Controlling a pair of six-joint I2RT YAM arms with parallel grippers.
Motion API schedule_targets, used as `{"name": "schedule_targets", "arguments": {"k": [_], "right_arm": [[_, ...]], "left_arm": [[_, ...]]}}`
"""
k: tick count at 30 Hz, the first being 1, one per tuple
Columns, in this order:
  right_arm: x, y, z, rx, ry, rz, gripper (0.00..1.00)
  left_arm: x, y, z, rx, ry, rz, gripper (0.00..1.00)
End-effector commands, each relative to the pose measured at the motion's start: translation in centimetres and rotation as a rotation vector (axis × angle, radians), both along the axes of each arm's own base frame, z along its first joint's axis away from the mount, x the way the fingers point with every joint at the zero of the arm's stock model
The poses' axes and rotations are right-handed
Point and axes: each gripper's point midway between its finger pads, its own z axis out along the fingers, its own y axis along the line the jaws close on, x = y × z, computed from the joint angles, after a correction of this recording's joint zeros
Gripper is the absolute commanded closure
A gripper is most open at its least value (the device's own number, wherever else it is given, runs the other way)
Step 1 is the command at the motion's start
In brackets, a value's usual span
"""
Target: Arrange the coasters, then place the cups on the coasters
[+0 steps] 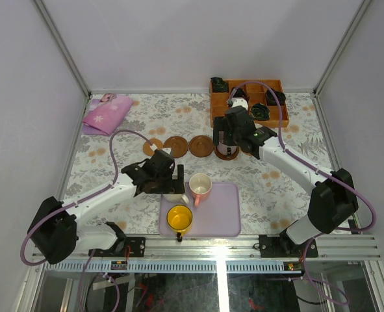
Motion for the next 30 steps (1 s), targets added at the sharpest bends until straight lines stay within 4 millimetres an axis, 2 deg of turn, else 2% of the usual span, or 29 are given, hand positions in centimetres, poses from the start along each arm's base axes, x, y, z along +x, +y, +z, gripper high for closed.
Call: {"name": "schedule_targets", "arguments": {"k": [1,8,16,26,30], "right_arm": [[0.4,0.3,1.1,0.027,-0.036,0.008,0.01],[0.3,0.1,0.9,0.028,-0.029,-0.004,0.01],[0.5,0.5,1.1,0.042,-0.026,0.001,0.01],[0.9,1.1,1.4,0.059,-0.027,0.005,0.01],[0.9,1.4,1.4,0.064,-0.020,0.014,0.01]], "left_arm": [[2.6,0.6,0.7,0.077,-0.090,-0.018,0.02],[2.1,1.9,0.1,0.133,-0.041,-0.028,0.00],[-0.9,2.1,0.5,0.082,0.061,-0.029,0.00],[-2.6,2.0,0.5,0.055,0.141,-0.013,0.00],[-3.4,2.7,0.3,0.074,0.168,0.018,0.00]]}}
